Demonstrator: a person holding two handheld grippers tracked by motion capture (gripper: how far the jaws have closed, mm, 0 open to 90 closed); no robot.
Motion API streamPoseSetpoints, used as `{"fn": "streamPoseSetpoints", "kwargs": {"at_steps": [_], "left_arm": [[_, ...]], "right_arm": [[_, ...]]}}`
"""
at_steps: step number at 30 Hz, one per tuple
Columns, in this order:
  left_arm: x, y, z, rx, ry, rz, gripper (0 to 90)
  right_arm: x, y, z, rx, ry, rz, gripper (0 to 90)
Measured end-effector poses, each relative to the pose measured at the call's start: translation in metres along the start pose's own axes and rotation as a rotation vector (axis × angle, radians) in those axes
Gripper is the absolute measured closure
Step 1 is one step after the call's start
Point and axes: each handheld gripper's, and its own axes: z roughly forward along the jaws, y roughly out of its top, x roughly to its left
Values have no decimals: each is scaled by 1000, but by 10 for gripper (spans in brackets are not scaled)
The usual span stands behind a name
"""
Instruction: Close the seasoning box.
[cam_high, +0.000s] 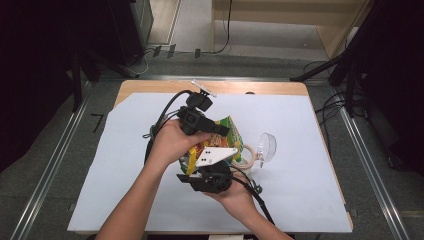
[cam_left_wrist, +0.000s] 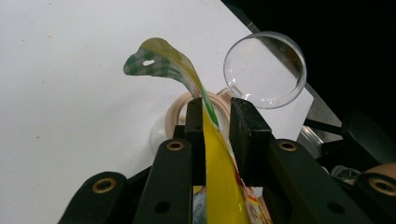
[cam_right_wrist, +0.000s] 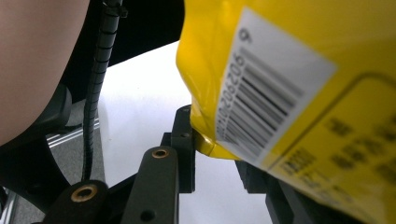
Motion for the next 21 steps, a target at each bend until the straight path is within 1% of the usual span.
{"fn": "streamPoseSetpoints", "kwargs": {"at_steps": [3,4,5,7,10,13,15,17,21], "left_arm": [[2,0,0,-2,-1,-1,776],[3,-1,0,-1,-11,-1,776],[3,0,1,0,-12,-8,776],[5,0,3,5,-19,-7,776],[8,2,5,7,-34,-14,777],[7,3,6,6,-40,-10,777],[6,3,6,5,-38,-9,776],[4,4,7,8,-39,7,776],[2,6,8,10,-43,16,775]], "right_arm": [[0,1,1,14,-6,-4,727],[0,1,0,19,-10,-4,727],[1,1,0,22,-8,3,727],[1,1,0,24,-9,19,726],[1,0,0,26,-24,35,725],[1,0,-1,28,-27,57,724],[1,1,-1,32,-33,58,724],[1,1,-2,37,-48,65,724],[2,1,-3,30,-65,84,722]]}}
